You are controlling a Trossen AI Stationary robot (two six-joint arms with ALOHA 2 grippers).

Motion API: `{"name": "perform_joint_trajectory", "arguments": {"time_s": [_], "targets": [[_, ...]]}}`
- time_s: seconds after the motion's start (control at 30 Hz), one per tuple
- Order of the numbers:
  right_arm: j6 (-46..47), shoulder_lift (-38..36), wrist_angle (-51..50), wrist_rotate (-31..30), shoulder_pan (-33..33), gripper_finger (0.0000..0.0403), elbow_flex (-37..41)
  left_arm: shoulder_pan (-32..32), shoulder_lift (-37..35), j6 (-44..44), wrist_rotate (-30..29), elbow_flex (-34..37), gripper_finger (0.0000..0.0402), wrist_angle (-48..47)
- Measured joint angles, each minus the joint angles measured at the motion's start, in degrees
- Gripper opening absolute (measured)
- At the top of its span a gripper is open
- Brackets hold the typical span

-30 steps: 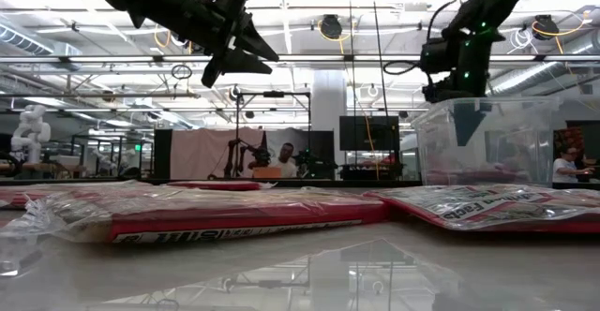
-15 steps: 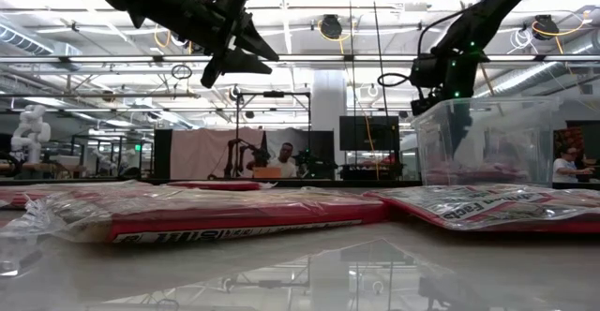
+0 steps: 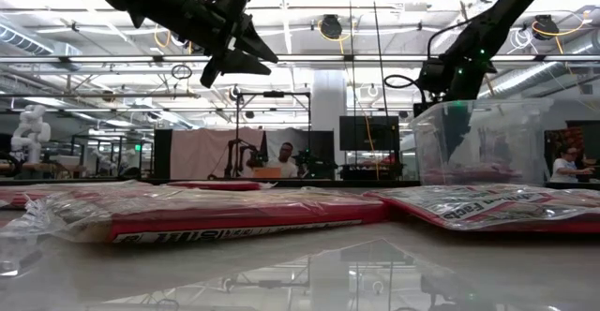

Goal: Sort popcorn bags into baskets
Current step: Put the red popcorn bag into the transparent container

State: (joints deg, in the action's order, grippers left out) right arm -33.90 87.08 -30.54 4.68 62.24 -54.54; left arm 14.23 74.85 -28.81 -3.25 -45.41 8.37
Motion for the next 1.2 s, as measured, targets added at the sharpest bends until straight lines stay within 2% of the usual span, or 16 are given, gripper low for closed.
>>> {"name": "perform_joint_trajectory", "arguments": {"time_s": [0.07,0.27,0.53,0.63,1.03,1.2], "targets": [[-0.74,0.00,1.57,1.40,0.09,0.0201,1.44,-0.02,0.01,-0.03,0.00,0.00,0.0127,0.00],[-1.03,0.10,2.27,-0.61,-0.53,0.0207,3.52,-0.01,0.01,0.01,0.01,0.00,0.0127,0.02],[1.50,0.08,1.68,-3.45,-0.81,0.0294,3.48,0.01,0.00,0.94,0.02,0.00,0.0127,0.03],[1.48,0.08,1.55,-3.51,-0.81,0.0308,3.48,0.00,0.00,1.54,0.04,0.00,0.0127,0.03],[2.05,0.05,1.77,-4.53,-0.74,0.0284,4.50,0.01,0.02,1.75,0.07,0.00,0.0127,0.02],[3.58,-0.03,2.05,-4.42,-0.74,0.0233,5.51,0.01,0.00,1.70,0.08,0.00,0.0127,0.01]]}}
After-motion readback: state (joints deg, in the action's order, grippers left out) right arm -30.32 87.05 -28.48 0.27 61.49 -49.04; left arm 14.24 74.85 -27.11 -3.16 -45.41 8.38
